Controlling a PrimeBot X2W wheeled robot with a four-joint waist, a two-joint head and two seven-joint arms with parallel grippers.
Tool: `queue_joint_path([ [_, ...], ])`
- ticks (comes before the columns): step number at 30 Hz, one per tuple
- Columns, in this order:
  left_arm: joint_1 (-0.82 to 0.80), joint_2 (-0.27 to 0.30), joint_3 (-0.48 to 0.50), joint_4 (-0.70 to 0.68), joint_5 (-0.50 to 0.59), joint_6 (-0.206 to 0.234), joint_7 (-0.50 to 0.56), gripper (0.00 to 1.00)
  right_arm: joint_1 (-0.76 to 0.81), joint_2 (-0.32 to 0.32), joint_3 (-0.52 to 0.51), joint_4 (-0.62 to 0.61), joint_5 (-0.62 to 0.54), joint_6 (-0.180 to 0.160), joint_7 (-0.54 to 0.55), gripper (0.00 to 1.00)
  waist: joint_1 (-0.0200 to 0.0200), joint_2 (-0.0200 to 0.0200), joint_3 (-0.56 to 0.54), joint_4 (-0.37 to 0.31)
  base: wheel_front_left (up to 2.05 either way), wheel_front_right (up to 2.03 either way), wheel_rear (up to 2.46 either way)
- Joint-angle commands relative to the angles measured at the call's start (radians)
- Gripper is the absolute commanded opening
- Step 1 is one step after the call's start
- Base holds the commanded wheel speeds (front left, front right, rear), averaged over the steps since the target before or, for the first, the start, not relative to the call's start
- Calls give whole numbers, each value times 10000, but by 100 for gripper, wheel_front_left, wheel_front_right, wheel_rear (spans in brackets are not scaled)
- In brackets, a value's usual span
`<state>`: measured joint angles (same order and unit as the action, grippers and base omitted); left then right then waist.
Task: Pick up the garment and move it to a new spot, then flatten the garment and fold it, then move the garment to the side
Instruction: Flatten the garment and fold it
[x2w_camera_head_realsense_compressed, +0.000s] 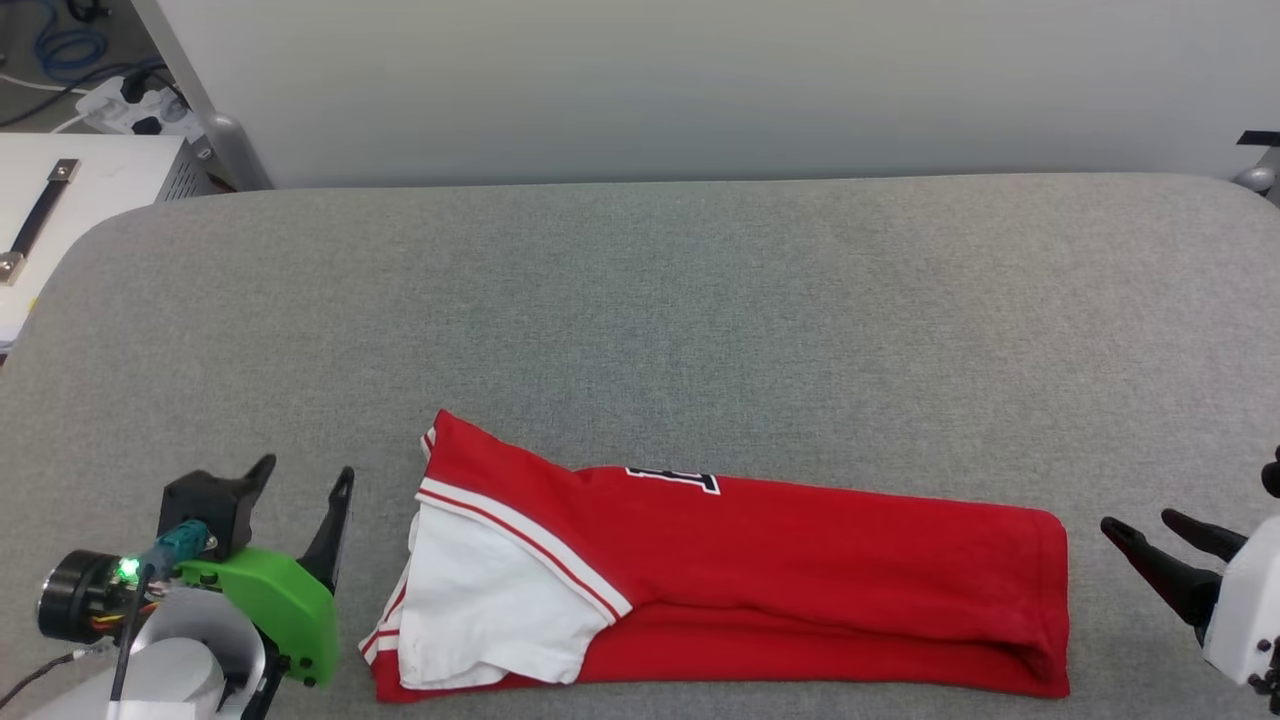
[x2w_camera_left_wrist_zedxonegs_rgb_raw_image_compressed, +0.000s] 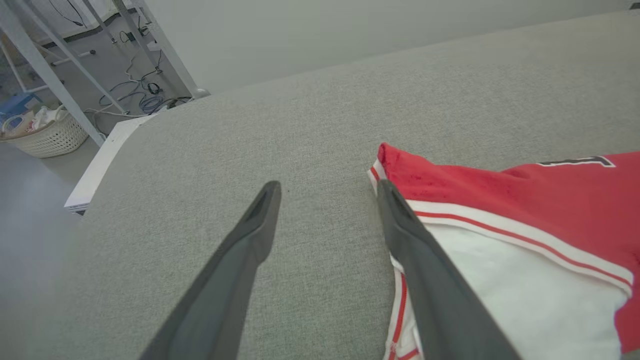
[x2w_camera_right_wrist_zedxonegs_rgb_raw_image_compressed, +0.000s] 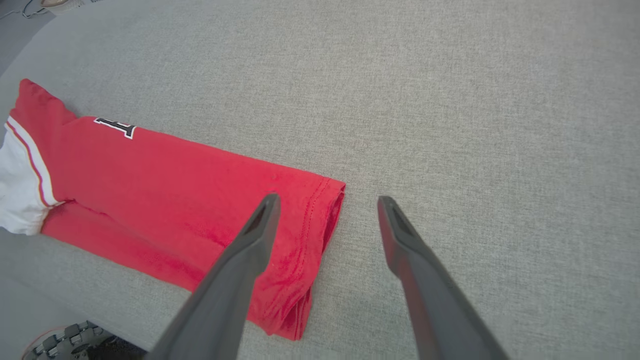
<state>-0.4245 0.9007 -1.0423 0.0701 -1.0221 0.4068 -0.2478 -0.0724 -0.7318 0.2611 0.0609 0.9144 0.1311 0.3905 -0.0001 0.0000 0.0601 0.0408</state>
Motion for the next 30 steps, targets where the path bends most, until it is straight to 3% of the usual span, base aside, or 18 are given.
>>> queue_joint_path([
  [1,231,-147,250,-81,241,244,-96,100,179,-36,-99,-5,118,-4,288,100,1,0,94,68,0,0,0],
  [8,1273,-1044,2714,-635,2159,1209,-135,100,257,227,-281,433,614,-4,1493,100,1,0,423,304,0,0,0],
  [14,2460,-2097,4751,-993,4221,1235,-137,100,37,557,-252,949,760,-4,1746,100,1,0,800,657,0,0,0],
  [23,3699,-4144,6800,-1290,6357,482,-138,100,-259,966,175,1560,851,-4,1828,100,1,0,1128,1071,0,0,0],
  [25,3910,-4628,7124,-1343,6895,169,-138,100,-315,1079,380,1638,898,-4,1781,100,1,0,1168,1120,0,0,0],
  [26,4169,-5242,7492,-1427,7583,-296,-138,100,-391,1202,740,1703,956,-4,1692,100,1,0,1190,1173,0,0,0],
  [30,4496,-5895,7848,-1336,8196,-869,-139,100,-458,1287,1208,1732,987,-4,1576,100,1,0,1169,1199,0,0,0],
])
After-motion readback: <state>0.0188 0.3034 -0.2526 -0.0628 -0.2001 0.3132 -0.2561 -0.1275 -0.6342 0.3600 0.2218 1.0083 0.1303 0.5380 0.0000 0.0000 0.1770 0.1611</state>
